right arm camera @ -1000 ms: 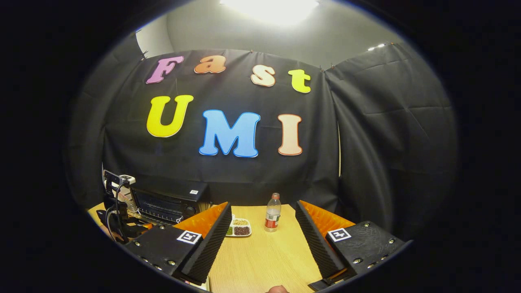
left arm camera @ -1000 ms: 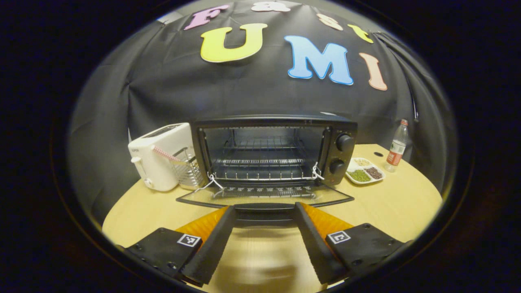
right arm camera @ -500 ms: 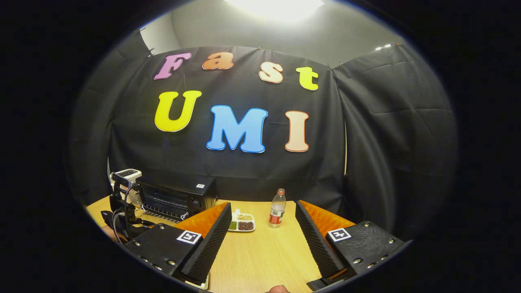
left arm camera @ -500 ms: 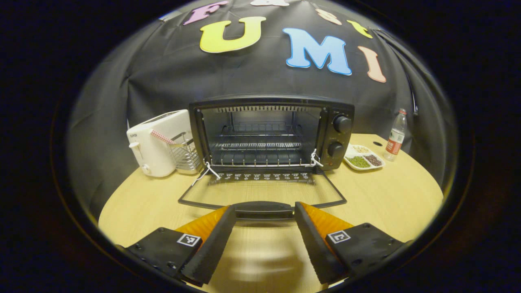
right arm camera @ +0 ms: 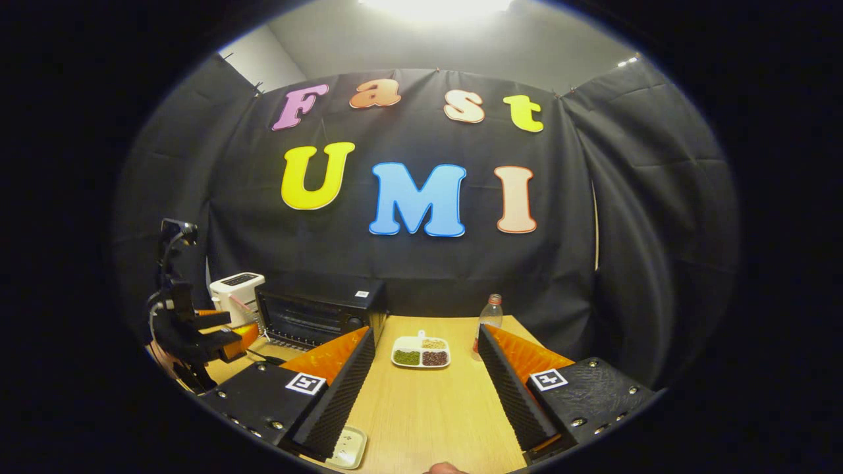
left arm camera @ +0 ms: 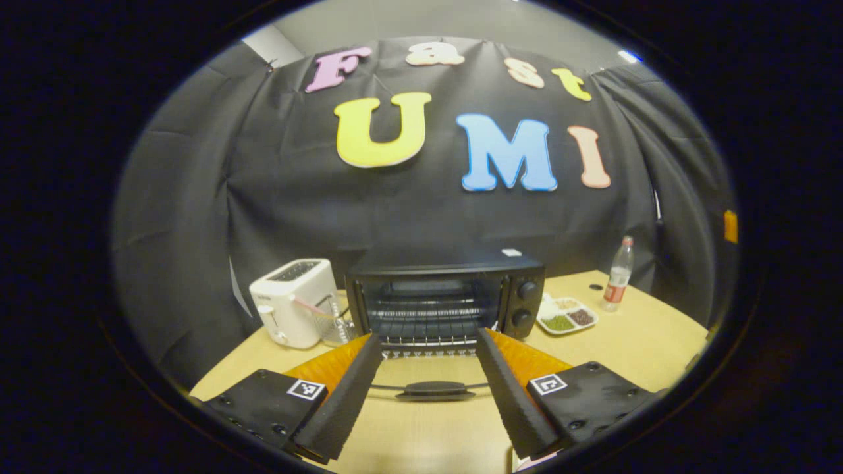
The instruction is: Open the electric oven with the left hand, put the food in, and close the electric oven.
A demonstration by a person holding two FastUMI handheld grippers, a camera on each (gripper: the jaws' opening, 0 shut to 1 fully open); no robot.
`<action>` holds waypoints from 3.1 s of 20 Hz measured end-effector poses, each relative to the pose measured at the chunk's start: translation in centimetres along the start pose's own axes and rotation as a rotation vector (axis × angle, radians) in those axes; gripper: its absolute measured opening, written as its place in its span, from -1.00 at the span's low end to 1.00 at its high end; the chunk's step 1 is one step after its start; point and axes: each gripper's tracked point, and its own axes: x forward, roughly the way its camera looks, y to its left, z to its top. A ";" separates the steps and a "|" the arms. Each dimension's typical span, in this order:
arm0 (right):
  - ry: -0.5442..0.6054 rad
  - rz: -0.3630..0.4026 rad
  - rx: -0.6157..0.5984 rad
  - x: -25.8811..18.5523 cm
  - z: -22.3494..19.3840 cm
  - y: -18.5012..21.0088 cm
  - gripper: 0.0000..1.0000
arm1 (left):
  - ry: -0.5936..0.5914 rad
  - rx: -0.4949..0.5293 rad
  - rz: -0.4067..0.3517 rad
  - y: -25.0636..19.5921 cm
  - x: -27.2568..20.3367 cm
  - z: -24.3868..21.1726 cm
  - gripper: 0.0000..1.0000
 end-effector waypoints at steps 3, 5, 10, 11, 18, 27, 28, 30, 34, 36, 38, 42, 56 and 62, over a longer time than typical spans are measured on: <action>0.067 0.104 0.018 0.2 -2.3 2.1 0.94 | -0.078 -0.019 0.020 0.9 -3.8 3.7 0.91; 0.117 0.159 0.036 0.2 -4.0 3.1 0.95 | -0.117 -0.024 0.046 1.7 -6.3 5.2 0.94; 0.314 0.260 0.161 0.2 -8.9 4.9 0.95 | -0.186 -0.019 0.117 3.7 -11.2 7.9 1.00; 0.359 0.284 0.188 0.2 -9.8 5.4 0.97 | -0.198 -0.023 0.127 3.9 -12.0 8.3 1.00; 0.620 0.412 0.309 -0.3 -14.7 7.7 0.97 | -0.246 -0.049 0.158 4.9 -16.0 9.9 1.00; 0.975 0.490 0.325 -1.8 -22.9 9.6 0.97 | -0.271 -0.049 0.174 5.7 -17.6 11.1 1.00; 1.008 0.487 0.330 -1.9 -23.7 9.6 0.97 | -0.269 -0.056 0.175 5.9 -17.6 11.0 0.94; 1.074 0.484 0.354 -2.1 -25.0 9.7 0.92 | -0.265 -0.058 0.184 6.3 -17.6 10.8 0.82; 1.172 0.476 0.414 -2.0 -27.2 10.4 0.82 | -0.248 -0.064 0.196 6.9 -17.9 10.2 0.96; 1.202 0.471 0.433 -1.9 -27.9 10.6 0.79 | -0.243 -0.065 0.203 7.4 -18.0 10.0 1.00; 1.212 0.454 0.452 -1.3 -28.5 10.4 0.22 | -0.239 -0.065 0.211 7.7 -17.9 10.0 1.00; 1.245 0.462 0.460 -1.5 -28.5 10.6 0.12 | -0.228 -0.096 0.212 7.7 -17.7 9.5 1.00; 1.246 0.422 0.642 -1.5 -29.0 10.5 -0.93 | -0.228 -0.088 0.185 6.9 -17.1 9.7 1.00; 1.189 0.451 0.780 -1.0 -25.7 12.5 -0.92 | -0.229 -0.101 0.191 7.6 -17.2 9.6 1.00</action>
